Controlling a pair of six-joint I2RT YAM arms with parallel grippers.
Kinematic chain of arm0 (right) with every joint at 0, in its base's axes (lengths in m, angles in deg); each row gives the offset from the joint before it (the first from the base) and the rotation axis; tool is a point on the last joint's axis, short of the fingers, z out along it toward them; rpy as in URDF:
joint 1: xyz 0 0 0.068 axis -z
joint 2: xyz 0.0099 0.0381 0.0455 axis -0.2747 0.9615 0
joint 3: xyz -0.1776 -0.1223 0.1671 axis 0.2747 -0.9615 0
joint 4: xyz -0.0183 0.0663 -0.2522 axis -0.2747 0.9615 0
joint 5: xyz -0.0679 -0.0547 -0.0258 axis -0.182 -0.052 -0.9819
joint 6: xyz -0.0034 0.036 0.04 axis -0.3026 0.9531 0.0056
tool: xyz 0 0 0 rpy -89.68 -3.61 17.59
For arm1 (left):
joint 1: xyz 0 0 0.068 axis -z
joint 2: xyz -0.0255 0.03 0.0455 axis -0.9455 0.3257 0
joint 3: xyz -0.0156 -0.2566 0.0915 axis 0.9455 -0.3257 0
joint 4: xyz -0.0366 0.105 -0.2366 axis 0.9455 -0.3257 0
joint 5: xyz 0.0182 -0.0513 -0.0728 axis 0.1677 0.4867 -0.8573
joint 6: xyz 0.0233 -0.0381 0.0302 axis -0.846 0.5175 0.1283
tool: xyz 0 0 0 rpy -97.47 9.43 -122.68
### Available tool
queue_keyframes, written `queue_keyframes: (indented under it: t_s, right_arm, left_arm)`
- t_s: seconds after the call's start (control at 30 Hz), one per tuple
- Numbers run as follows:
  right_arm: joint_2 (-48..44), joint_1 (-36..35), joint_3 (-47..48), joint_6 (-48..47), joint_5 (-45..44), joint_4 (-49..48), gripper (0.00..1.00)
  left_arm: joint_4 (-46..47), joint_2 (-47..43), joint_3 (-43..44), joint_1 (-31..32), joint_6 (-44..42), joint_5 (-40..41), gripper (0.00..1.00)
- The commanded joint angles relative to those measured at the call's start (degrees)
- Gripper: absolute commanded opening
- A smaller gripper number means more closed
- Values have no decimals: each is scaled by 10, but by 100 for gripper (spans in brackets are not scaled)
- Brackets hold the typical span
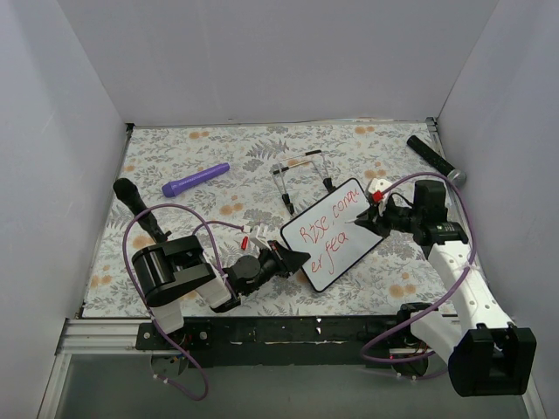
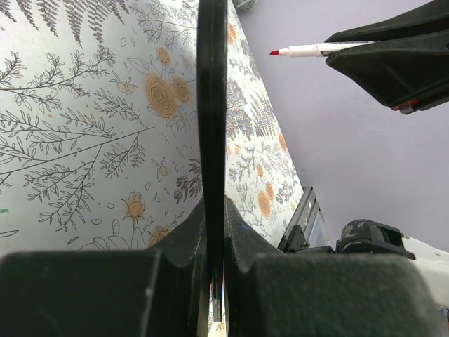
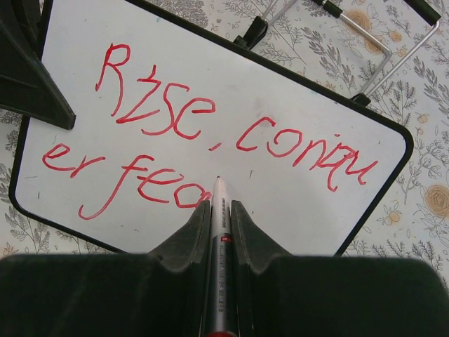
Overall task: Write a sentence on the whiteboard
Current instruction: Write on the whiteboard with the whiteboard.
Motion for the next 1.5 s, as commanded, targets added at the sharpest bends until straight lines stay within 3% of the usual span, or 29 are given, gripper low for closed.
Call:
queue_keyframes:
  t_s: [0.0,0.5,1.47]
  right_arm:
    - [1,10,-1,-8,26,-7,1]
    - [46,38,6,-58,54,53,1]
    - [89,0,-5,0,-19,-23,1]
  left_arm:
    - [130,-14,-7,5,-32,-19,0]
    - [130,-8,-3,5,-30,-23,0]
    - [138,-8,-4,5,-33,-27,0]
